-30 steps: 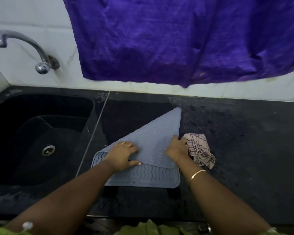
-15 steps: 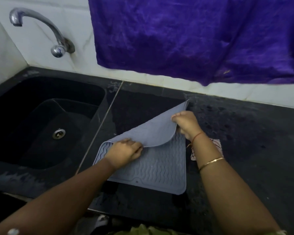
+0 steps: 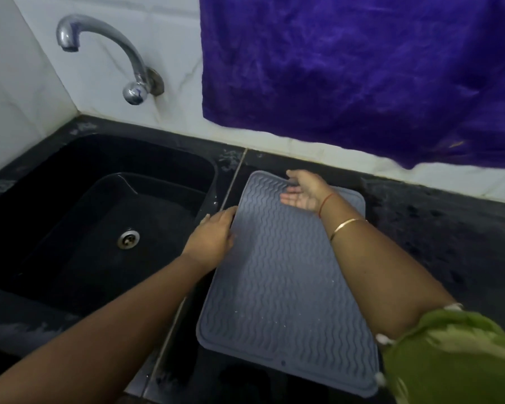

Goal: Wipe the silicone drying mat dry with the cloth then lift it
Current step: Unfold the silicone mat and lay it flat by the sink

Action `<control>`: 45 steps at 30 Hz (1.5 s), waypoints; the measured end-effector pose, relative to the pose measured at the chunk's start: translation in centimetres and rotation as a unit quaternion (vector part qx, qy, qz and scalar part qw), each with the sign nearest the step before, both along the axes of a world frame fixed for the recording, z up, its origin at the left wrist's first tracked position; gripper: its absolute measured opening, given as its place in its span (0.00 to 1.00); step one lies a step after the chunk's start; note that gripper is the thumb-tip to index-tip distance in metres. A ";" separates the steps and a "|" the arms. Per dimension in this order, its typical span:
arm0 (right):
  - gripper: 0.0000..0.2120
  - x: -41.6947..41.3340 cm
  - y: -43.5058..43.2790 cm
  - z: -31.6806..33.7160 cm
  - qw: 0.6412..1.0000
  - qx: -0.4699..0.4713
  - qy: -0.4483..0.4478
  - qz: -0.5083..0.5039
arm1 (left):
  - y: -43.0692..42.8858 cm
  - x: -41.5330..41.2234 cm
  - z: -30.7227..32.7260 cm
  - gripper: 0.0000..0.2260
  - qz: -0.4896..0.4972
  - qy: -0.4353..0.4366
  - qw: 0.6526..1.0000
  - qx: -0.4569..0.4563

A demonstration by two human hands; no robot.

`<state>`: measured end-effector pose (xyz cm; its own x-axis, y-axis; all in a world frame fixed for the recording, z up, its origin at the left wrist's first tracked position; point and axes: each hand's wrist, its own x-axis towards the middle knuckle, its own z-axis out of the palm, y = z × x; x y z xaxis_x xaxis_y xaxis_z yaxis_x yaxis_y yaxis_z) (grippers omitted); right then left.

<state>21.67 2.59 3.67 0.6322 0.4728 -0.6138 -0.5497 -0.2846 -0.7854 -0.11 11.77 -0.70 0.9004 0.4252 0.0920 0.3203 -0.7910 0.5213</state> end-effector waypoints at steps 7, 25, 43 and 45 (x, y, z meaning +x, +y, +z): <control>0.25 -0.3 3.0 -2.5 0.983 -0.129 -0.104 0.079 | 3.3 -2.2 -1.7 0.20 -0.058 0.131 0.987 0.071; 0.17 -6.9 -19.0 -2.9 0.741 -0.532 -0.392 0.121 | -1.5 2.4 0.1 0.34 -0.160 0.353 0.904 0.183; 0.12 -6.3 -21.8 -2.8 0.754 -0.526 -0.394 -0.019 | 0.1 2.9 -0.3 0.40 -0.198 0.344 0.899 0.186; 0.11 -6.3 -20.5 -1.8 0.755 -0.494 -0.428 -0.052 | 0.6 3.2 -0.2 0.39 -0.220 0.353 0.890 0.185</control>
